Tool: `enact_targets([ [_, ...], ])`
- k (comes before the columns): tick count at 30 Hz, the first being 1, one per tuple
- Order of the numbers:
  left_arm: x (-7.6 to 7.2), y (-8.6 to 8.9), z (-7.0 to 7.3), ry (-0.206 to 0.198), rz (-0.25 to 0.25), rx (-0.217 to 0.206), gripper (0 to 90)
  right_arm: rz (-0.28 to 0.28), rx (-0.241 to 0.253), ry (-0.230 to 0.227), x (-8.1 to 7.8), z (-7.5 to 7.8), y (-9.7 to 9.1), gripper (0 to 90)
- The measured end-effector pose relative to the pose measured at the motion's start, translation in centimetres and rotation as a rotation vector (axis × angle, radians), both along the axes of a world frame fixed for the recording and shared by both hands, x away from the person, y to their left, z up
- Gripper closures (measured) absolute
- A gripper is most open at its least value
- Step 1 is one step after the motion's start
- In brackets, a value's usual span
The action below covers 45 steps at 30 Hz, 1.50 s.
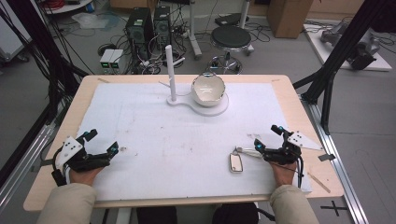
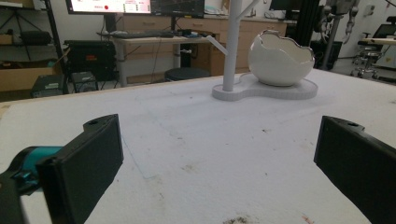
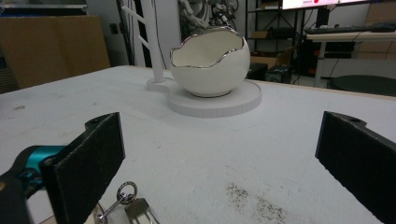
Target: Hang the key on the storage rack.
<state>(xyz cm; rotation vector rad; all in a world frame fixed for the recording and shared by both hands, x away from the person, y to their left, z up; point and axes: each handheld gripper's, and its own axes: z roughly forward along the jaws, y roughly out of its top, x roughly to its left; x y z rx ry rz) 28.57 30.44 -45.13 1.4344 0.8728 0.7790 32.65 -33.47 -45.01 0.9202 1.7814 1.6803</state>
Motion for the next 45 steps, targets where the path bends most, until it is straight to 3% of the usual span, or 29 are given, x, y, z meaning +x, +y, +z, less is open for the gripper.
enact_targets([
  [21,0.0,-0.2,0.0,0.0,0.011,0.015,1.7,0.009,-0.003,-0.006,0.0,0.0,0.0,0.5],
  [22,0.0,-0.2,0.0,0.001,0.012,0.013,1.7,0.014,0.002,0.032,0.0,0.2,-0.1,0.5],
  [25,0.0,-0.1,0.0,0.002,0.01,0.01,1.7,0.025,0.017,0.04,-0.1,0.7,-0.5,0.5],
  [27,0.0,-0.1,0.0,0.003,0.009,0.012,1.7,0.034,0.018,0.03,-0.2,1.9,-1.0,0.5],
  [28,0.0,-0.2,0.0,0.003,0.008,0.012,1.7,0.064,-0.008,0.01,-0.2,3.7,-1.5,0.5],
  [30,0.0,-0.1,0.1,0.002,0.006,0.017,1.7,0.078,-0.023,0.007,-0.1,4.3,-1.6,0.5],
  [31,0.0,-0.1,0.0,0.003,0.006,0.013,1.7,0.094,-0.053,0.01,0.0,5.1,-1.8,0.5],
  [32,0.0,-0.1,0.0,0.002,0.005,0.012,1.7,0.126,-0.115,0.018,0.2,6.7,-2.0,0.5],
  [33,0.0,-0.1,0.0,0.002,0.004,0.014,1.7,0.126,-0.115,0.018,0.2,6.7,-2.0,0.5],
  [34,0.0,-0.1,0.0,0.001,0.002,0.013,1.7,0.163,-0.163,0.033,0.5,7.8,-2.1,0.5],
  [35,0.0,-0.1,0.0,0.0,0.002,0.014,1.7,0.163,-0.163,0.033,0.5,7.8,-2.1,0.6],
  [38,0.0,-0.2,0.0,-0.004,-0.001,0.014,1.7,0.208,-0.239,0.048,0.8,9.0,-1.9,0.5],
  [45,0.0,-0.1,0.0,-0.003,-0.004,0.015,1.7,0.306,-0.408,0.151,1.9,9.1,-0.8,0.6],
])
